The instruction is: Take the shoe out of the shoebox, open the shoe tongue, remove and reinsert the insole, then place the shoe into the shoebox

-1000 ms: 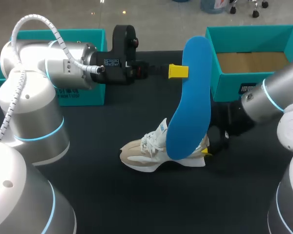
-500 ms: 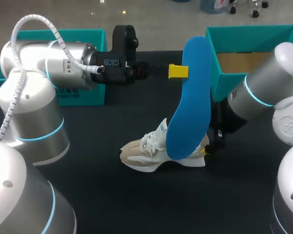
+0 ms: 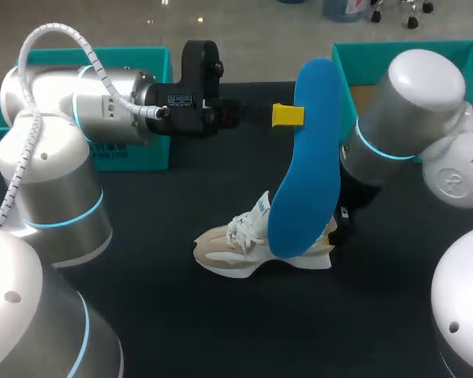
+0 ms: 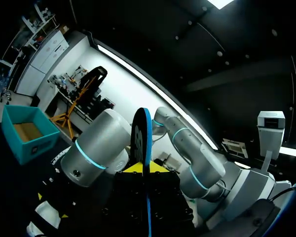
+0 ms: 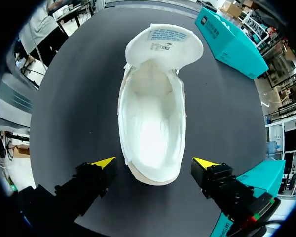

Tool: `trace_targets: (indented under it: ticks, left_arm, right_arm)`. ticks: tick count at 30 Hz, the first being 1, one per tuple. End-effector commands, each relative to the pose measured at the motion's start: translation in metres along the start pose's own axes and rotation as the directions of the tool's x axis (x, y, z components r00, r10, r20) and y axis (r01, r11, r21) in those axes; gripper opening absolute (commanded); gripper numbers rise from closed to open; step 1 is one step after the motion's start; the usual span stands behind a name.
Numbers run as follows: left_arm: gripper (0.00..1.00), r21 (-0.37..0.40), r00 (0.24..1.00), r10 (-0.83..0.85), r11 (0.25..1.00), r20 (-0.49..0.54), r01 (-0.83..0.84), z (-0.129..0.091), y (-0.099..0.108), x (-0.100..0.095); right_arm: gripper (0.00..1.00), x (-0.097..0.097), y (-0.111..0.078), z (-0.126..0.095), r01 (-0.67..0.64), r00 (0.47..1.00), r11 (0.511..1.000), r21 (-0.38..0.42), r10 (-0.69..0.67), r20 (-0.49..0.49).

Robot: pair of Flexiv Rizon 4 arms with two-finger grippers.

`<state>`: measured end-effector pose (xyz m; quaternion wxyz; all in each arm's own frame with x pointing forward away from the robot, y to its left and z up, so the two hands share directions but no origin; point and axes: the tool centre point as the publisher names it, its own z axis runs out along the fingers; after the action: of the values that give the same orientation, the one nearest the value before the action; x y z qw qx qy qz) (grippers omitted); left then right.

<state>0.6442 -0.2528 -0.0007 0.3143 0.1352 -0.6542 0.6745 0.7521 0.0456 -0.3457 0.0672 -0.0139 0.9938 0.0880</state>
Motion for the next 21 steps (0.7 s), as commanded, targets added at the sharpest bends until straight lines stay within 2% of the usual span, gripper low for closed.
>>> trace_targets:
  ticks: [1, 3, 21]
  left_arm:
    - [0.00, 0.001, 1.000, 0.000, 1.000, 0.001, 0.000, 0.0009, 0.0006, 0.0000]
    - [0.00, 0.001, 1.000, 0.000, 1.000, 0.001, 0.000, 0.0009, 0.0006, 0.0000]
    - [0.00, 0.001, 1.000, 0.000, 1.000, 0.001, 0.000, 0.0009, 0.0006, 0.0000]
  right_arm:
    - [1.00, -0.0023, 0.0047, -0.0081, 0.002, 1.000, 0.976, 0.217, 0.004, -0.026]
    - [1.00, -0.0018, 0.0056, -0.0084, 0.006, 0.999, 0.973, 0.233, 0.003, -0.037]
    - [1.00, 0.0020, 0.0093, -0.0063, 0.000, 0.999, 0.979, 0.203, 0.007, -0.034]
